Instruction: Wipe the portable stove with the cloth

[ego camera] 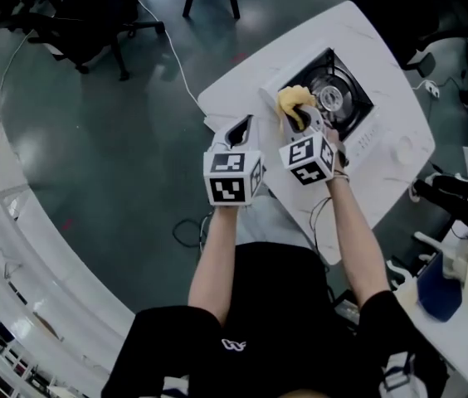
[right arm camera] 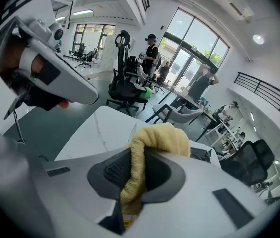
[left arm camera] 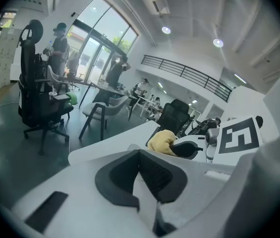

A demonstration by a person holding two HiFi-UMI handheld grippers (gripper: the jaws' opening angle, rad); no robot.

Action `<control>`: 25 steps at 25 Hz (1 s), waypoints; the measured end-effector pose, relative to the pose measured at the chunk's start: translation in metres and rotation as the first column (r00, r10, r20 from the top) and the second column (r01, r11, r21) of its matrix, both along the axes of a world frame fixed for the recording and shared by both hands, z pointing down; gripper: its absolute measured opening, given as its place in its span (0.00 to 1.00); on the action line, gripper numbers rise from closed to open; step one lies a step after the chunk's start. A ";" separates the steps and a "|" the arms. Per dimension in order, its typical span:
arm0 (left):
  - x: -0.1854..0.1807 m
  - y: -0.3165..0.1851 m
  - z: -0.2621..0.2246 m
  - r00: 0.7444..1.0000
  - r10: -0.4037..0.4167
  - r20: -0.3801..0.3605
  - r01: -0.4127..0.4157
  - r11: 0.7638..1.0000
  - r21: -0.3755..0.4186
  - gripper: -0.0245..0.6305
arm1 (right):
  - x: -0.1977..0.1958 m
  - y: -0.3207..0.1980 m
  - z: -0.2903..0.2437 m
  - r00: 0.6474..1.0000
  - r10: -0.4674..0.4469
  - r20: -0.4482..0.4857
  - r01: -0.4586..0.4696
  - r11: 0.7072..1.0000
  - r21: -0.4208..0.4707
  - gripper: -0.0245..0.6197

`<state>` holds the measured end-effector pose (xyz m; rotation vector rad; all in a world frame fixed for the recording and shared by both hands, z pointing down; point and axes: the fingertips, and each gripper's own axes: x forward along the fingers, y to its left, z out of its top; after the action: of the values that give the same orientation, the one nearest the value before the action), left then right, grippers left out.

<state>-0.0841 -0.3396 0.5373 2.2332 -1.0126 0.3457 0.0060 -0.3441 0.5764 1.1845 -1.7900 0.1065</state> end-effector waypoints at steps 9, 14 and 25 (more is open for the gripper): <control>-0.001 -0.014 -0.006 0.998 -0.032 0.061 0.031 0.999 0.024 0.03 | -0.038 -0.026 -0.022 0.963 -0.071 0.261 0.052 0.996 0.079 0.10; -0.004 -0.024 -0.003 0.995 -0.062 0.081 0.061 0.998 0.024 0.03 | -0.027 -0.068 -0.076 0.940 -0.083 0.330 0.019 0.981 0.194 0.10; 0.047 -0.014 0.014 0.994 0.039 0.104 -0.037 0.999 -0.015 0.03 | -0.001 -0.080 -0.043 0.944 -0.287 0.164 0.268 0.955 0.131 0.10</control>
<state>-0.0369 -0.3537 0.5516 2.2449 -1.0199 0.4886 0.0047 -0.4241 0.5329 1.0085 -2.1297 -0.0492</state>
